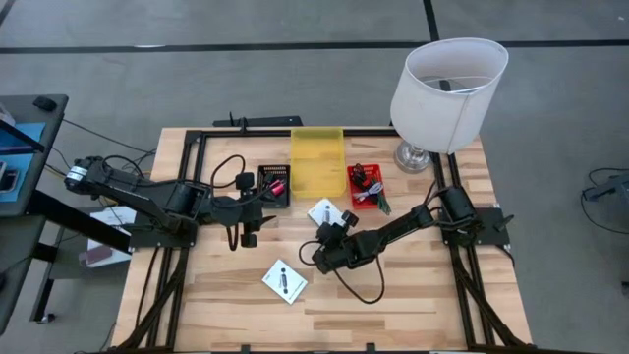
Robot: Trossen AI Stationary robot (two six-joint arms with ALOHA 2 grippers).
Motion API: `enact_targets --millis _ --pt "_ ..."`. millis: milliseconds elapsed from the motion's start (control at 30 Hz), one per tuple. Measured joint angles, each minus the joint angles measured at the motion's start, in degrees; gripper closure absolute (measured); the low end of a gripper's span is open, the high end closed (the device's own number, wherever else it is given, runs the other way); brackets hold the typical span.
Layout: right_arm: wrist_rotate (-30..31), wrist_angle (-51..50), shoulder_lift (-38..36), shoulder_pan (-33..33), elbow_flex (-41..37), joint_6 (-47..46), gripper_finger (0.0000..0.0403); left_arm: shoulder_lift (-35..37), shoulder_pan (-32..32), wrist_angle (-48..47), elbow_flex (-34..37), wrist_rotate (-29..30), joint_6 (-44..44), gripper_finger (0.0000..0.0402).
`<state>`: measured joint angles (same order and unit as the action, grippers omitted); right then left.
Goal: Pick and place items into bin
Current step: Put the top card reader box into the yellow bin
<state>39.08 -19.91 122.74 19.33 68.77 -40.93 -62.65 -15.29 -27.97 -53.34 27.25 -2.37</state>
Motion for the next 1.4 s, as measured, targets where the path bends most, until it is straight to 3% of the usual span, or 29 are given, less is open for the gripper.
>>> enact_targets --millis 367,833,1400 --pt "-0.31 -2.41 -0.13 4.71 1.25 -2.72 0.0401 0.02 0.00 0.00 0.00 0.02 0.00 0.0223" --pt "-3.56 -24.60 0.93 8.78 14.87 -2.80 0.0402 0.02 0.00 -0.02 0.00 0.04 0.00 0.0223" --pt "5.29 -37.43 0.76 9.31 22.94 -2.73 0.0401 0.02 0.00 -0.02 0.00 0.04 0.00 0.0223"
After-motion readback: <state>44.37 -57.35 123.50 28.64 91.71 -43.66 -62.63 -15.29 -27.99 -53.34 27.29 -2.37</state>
